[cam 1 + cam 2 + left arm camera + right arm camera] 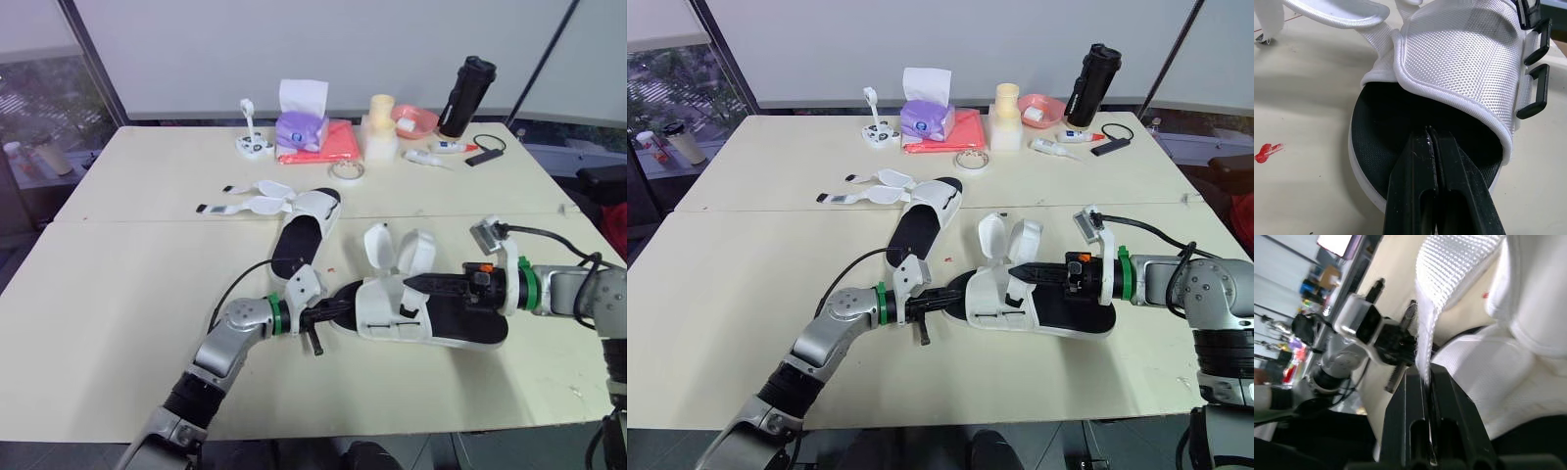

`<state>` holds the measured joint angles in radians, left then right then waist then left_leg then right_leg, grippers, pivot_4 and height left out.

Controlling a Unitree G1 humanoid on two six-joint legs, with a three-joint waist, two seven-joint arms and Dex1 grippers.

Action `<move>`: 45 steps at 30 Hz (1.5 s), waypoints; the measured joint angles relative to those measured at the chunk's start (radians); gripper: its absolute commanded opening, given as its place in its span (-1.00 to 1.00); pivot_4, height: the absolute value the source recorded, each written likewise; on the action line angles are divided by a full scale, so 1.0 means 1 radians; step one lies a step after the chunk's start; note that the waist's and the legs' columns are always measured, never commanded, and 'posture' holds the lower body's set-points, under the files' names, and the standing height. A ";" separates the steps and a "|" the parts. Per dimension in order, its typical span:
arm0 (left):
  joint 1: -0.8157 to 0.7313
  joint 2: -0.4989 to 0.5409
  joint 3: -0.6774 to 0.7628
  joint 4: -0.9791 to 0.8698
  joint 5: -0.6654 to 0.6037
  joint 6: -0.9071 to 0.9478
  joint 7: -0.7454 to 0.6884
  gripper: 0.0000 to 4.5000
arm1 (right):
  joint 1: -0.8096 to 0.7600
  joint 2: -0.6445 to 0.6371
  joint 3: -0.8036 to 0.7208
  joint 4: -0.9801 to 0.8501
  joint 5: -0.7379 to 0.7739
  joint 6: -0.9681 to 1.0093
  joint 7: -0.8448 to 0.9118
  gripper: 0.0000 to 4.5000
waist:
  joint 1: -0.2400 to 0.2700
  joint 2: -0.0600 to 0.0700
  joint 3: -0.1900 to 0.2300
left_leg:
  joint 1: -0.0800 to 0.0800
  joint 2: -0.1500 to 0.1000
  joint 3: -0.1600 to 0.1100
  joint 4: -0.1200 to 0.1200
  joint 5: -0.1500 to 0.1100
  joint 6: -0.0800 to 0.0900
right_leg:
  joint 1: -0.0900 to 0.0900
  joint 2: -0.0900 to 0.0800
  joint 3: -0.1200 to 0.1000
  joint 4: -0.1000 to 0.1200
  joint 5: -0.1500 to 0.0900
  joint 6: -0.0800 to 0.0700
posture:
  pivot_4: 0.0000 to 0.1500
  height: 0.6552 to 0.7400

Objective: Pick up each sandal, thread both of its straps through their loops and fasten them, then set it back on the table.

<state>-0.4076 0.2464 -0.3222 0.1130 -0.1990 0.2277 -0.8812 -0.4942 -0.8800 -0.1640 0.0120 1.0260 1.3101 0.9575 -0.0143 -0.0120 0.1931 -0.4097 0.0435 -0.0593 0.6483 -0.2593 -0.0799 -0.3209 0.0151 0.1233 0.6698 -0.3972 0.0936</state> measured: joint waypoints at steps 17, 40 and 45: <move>-0.009 0.000 -0.006 0.008 0.000 0.000 -0.002 -0.99 | 0.086 -0.082 0.095 -0.105 -0.142 -0.148 0.086 -0.99 | 0.001 0.000 0.000 | 0.000 0.000 0.000 0.000 0.000 0.000 | 0.000 0.000 0.000 0.000 0.000 0.000 | 1.00 1.00; -0.014 -0.002 -0.007 0.020 0.000 -0.005 -0.009 -0.99 | 0.165 -0.126 0.164 -0.264 -0.301 -0.385 0.219 0.31 | 0.001 0.000 0.000 | 0.000 0.000 0.000 0.001 0.000 0.000 | 0.001 0.000 -0.001 0.001 0.000 0.000 | 1.00 1.00; -0.013 -0.003 -0.008 0.011 -0.002 -0.001 -0.018 -0.99 | 0.201 -0.126 0.090 -0.264 -0.265 -0.362 0.204 0.95 | 0.002 0.000 0.000 | 0.001 0.000 0.000 0.002 0.000 0.000 | 0.001 0.000 -0.001 0.001 0.000 0.000 | 1.00 1.00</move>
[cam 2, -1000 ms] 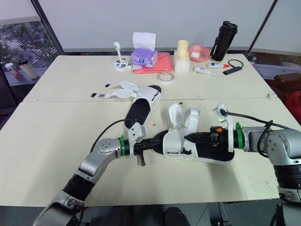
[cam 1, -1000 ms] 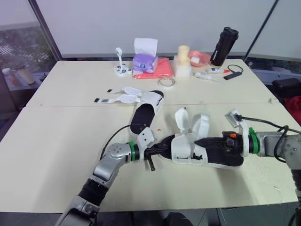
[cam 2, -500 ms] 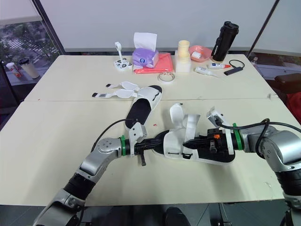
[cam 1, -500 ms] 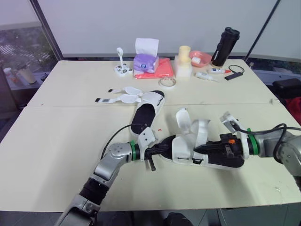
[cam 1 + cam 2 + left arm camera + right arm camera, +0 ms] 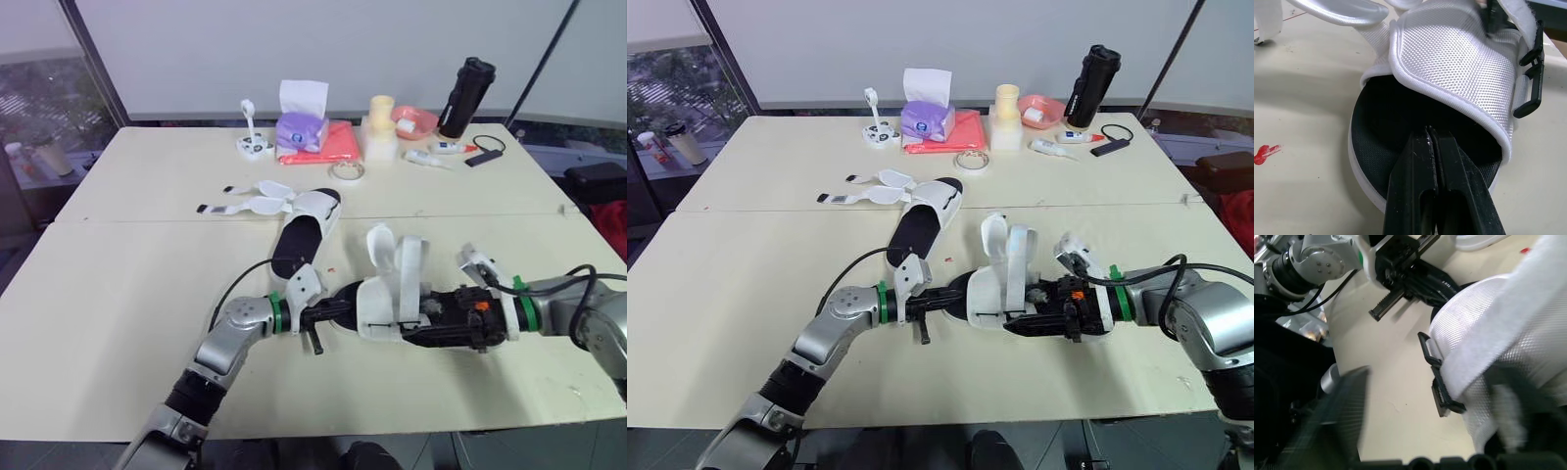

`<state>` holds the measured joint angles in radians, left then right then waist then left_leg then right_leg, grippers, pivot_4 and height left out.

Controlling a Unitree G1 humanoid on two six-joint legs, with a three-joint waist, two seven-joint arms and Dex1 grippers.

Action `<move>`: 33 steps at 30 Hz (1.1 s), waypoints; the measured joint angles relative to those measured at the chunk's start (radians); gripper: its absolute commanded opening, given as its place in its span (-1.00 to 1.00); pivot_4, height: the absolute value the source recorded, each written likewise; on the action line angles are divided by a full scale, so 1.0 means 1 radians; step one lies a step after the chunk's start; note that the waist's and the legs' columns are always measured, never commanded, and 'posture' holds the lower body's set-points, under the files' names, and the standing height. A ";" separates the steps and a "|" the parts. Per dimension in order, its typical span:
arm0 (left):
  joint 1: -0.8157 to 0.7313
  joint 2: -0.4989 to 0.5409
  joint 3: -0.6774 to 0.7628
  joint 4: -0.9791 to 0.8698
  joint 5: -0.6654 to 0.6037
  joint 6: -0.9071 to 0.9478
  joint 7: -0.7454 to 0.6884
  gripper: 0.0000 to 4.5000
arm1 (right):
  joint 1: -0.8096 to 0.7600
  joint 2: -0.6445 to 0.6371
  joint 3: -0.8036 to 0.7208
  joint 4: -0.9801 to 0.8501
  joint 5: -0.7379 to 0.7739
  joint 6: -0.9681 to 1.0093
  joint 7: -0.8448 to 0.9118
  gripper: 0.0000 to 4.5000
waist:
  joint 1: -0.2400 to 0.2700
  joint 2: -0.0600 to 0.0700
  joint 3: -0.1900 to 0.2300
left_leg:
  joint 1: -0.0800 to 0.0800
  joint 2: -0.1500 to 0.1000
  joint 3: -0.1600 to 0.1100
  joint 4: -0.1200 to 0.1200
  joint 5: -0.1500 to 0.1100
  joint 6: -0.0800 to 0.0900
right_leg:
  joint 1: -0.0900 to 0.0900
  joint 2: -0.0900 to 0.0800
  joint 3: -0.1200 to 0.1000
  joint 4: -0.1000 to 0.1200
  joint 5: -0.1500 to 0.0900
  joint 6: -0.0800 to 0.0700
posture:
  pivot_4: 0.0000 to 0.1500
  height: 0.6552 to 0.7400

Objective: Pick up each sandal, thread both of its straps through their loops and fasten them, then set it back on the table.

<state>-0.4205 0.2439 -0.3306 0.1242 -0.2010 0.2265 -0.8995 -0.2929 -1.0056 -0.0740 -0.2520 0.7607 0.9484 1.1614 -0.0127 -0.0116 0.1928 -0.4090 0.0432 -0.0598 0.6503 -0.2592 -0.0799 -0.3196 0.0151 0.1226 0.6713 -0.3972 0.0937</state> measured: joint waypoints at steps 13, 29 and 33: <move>0.019 0.003 -0.005 -0.030 -0.030 0.049 -0.063 -0.99 | 0.361 0.033 -0.425 -0.214 0.208 0.188 -0.173 0.95 | 0.001 0.001 -0.001 | 0.000 -0.002 0.000 -0.001 0.000 0.000 | 0.001 0.001 0.000 -0.001 0.000 0.000 | 1.00 1.00; -0.004 -0.006 -0.011 -0.009 -0.028 0.067 -0.102 -0.99 | 0.385 0.212 -0.311 -0.261 0.226 0.147 -0.372 0.95 | 0.001 0.002 -0.002 | 0.000 -0.003 0.000 0.000 0.000 0.000 | 0.000 0.001 0.000 0.000 0.000 0.000 | 1.00 1.00; -0.004 -0.008 -0.011 -0.007 -0.026 0.065 -0.100 -0.99 | 0.359 0.260 -0.312 -0.252 0.295 0.162 -0.422 0.58 | -0.001 0.002 -0.002 | 0.000 -0.003 -0.001 0.000 0.000 0.000 | 0.000 0.001 0.000 0.000 0.000 0.000 | 1.00 1.00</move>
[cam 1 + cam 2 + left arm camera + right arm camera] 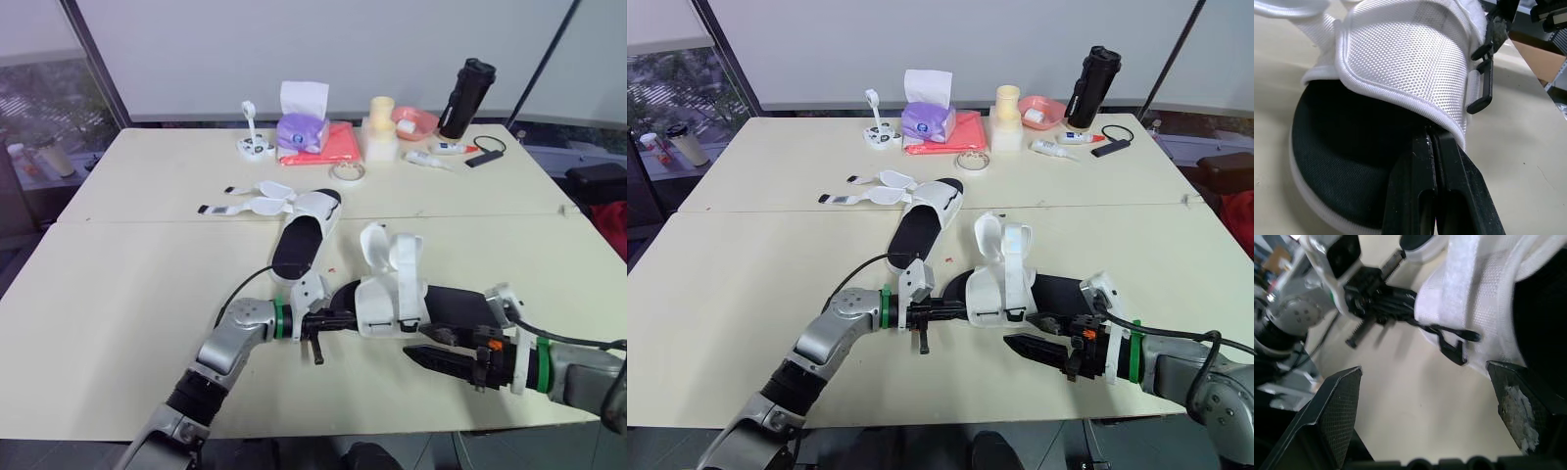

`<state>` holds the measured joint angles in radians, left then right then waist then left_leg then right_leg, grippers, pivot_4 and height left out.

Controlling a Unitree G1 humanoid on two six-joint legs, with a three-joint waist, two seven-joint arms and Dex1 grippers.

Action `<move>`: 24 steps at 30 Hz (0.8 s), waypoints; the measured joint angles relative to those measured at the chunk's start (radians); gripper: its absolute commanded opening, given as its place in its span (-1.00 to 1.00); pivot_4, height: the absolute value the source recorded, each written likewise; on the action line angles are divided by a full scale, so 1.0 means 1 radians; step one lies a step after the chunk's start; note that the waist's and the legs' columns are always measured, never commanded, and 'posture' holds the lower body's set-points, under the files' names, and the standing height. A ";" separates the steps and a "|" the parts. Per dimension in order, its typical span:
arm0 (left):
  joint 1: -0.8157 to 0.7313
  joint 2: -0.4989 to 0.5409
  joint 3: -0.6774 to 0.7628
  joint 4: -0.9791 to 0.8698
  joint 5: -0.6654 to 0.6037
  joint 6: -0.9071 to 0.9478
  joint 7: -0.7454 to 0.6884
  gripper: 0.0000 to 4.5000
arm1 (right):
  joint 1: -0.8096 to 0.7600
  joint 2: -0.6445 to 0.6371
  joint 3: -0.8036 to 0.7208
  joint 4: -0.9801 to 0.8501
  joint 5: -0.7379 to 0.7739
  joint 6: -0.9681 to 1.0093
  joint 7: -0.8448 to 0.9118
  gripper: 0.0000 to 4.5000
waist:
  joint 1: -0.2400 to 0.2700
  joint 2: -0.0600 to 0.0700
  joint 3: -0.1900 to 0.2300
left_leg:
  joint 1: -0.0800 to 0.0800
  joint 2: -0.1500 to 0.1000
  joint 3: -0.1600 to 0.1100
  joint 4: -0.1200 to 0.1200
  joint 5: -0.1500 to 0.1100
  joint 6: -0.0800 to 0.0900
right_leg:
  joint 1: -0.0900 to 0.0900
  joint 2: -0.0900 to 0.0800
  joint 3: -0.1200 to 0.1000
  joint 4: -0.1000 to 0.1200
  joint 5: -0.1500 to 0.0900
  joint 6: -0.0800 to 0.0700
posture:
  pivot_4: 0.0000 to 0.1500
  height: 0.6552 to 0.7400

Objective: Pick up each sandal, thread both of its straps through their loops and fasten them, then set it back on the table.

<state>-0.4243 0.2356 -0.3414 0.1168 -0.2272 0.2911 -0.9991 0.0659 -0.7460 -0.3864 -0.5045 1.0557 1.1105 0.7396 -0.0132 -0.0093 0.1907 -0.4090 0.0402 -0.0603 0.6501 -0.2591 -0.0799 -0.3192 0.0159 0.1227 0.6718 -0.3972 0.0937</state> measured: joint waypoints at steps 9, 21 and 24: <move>0.002 -0.002 -0.004 0.005 0.001 -0.013 0.005 -0.99 | 0.006 0.019 -0.015 0.026 0.080 0.016 -0.107 -0.99 | 0.002 0.000 0.000 | 0.000 0.000 0.000 0.000 0.000 0.000 | 0.000 0.000 0.000 0.000 0.000 0.000 | 1.00 1.00; -0.002 -0.007 -0.009 0.025 0.002 -0.036 0.014 -0.99 | 0.244 -0.208 0.102 -0.064 -0.071 -0.069 0.108 -0.99 | 0.001 0.001 -0.002 | 0.000 0.000 0.000 0.000 0.000 0.000 | 0.001 0.000 0.000 0.000 0.000 0.000 | 1.00 1.00; -0.002 -0.008 -0.011 0.027 0.001 -0.039 0.015 -0.99 | 0.304 -0.240 0.109 -0.098 -0.103 -0.098 0.164 -0.99 | 0.002 0.001 -0.002 | 0.000 0.000 0.000 0.000 0.000 0.000 | 0.001 0.000 0.000 0.000 0.000 0.000 | 1.00 1.00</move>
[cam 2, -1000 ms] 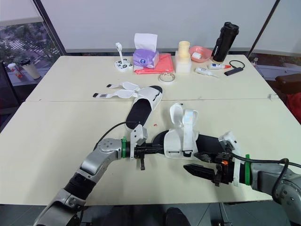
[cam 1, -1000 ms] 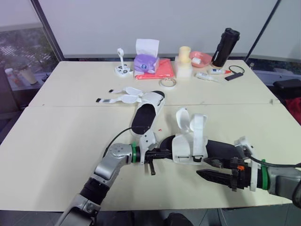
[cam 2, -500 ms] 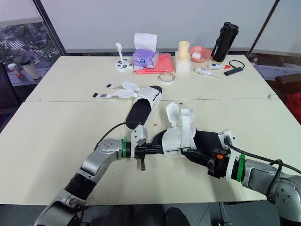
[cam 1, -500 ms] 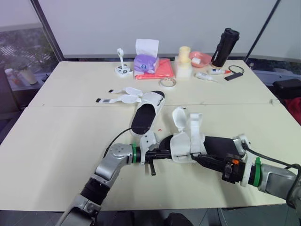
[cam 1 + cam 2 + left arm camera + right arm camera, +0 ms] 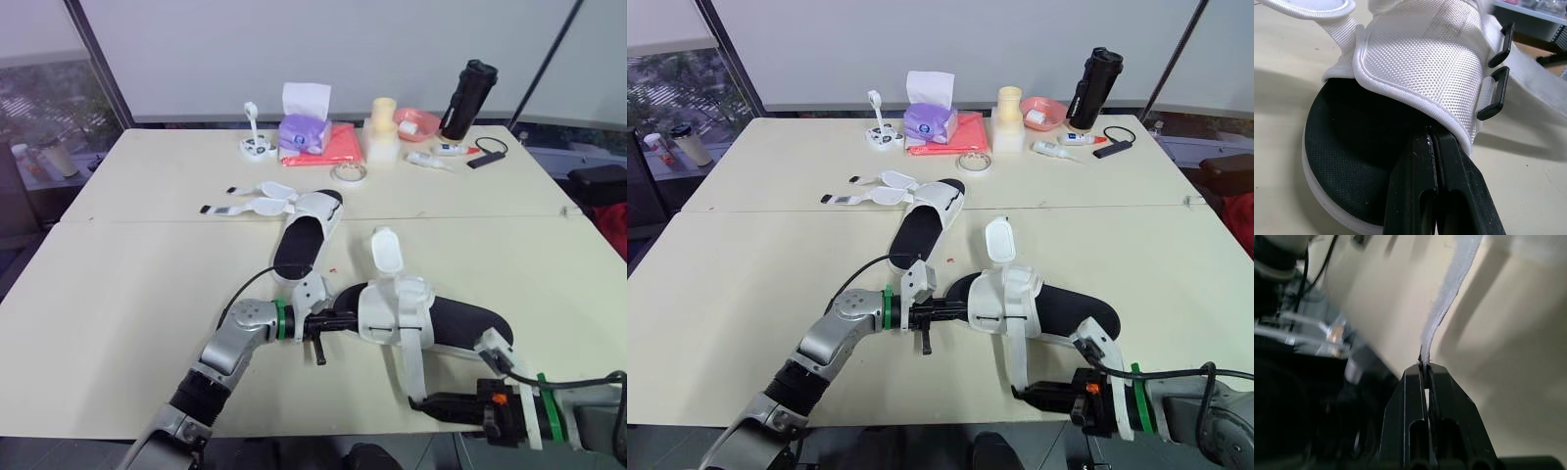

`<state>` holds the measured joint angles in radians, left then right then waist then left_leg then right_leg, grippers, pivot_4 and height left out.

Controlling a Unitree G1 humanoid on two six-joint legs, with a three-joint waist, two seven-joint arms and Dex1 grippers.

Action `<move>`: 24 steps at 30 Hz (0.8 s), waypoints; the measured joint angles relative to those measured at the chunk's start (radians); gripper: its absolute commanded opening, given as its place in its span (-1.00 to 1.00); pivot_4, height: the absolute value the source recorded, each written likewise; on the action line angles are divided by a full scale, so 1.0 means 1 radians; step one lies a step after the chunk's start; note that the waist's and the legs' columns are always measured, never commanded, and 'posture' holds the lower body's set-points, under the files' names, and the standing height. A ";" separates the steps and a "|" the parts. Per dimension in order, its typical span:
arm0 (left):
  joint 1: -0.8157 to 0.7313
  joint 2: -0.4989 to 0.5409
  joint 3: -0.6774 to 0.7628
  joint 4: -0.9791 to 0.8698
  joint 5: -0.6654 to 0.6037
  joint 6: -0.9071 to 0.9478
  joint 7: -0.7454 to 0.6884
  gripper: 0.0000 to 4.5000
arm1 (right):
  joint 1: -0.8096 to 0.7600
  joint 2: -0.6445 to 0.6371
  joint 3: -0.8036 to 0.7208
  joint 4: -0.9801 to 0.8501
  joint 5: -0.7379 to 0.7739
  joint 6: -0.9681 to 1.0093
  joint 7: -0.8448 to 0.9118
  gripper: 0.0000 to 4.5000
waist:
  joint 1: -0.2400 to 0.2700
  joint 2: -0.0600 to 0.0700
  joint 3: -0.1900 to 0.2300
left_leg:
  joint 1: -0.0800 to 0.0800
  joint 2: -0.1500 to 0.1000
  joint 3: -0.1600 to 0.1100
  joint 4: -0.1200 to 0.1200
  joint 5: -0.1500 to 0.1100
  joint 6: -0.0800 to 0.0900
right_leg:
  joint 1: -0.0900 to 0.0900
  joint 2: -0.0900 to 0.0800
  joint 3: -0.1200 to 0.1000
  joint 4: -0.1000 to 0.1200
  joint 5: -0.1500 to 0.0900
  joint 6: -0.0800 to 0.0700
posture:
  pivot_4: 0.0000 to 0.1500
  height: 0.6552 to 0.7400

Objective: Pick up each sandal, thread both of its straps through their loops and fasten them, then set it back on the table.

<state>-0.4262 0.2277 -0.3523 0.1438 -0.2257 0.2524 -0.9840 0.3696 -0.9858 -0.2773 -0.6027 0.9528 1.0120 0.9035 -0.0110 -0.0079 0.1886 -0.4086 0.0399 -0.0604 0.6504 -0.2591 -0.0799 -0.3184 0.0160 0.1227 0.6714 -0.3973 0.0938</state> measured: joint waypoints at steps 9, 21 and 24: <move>-0.004 -0.001 -0.004 0.015 0.000 -0.006 0.001 -0.99 | 0.125 -0.023 -0.055 -0.114 -0.016 -0.069 0.095 -0.99 | 0.001 -0.001 -0.001 | 0.000 0.000 0.000 0.000 0.000 0.000 | 0.001 0.000 0.000 0.000 0.000 0.000 | 1.00 1.00; -0.040 -0.012 -0.018 0.078 0.009 -0.041 -0.011 -0.99 | -0.242 0.008 -0.202 0.038 0.390 -0.045 -0.033 -0.99 | 0.003 -0.002 -0.001 | 0.002 -0.003 -0.002 0.002 0.001 0.002 | 0.005 -0.001 0.000 0.000 0.001 0.002 | 1.00 1.00; -0.047 -0.015 -0.020 0.087 0.010 -0.044 -0.015 -0.99 | -0.367 0.064 -0.126 0.149 0.404 -0.027 -0.122 -0.99 | 0.002 -0.004 -0.002 | 0.002 -0.004 -0.002 0.002 0.002 0.003 | 0.005 -0.003 -0.001 -0.001 0.001 0.003 | 1.00 1.00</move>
<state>-0.4728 0.2131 -0.3721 0.2306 -0.2154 0.2082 -0.9993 0.0022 -0.9216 -0.4031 -0.4542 1.3569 0.9846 0.7811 -0.0090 -0.0116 0.1868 -0.4070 0.0358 -0.0623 0.6522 -0.2574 -0.0770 -0.3139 0.0133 0.1219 0.6707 -0.3958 0.0963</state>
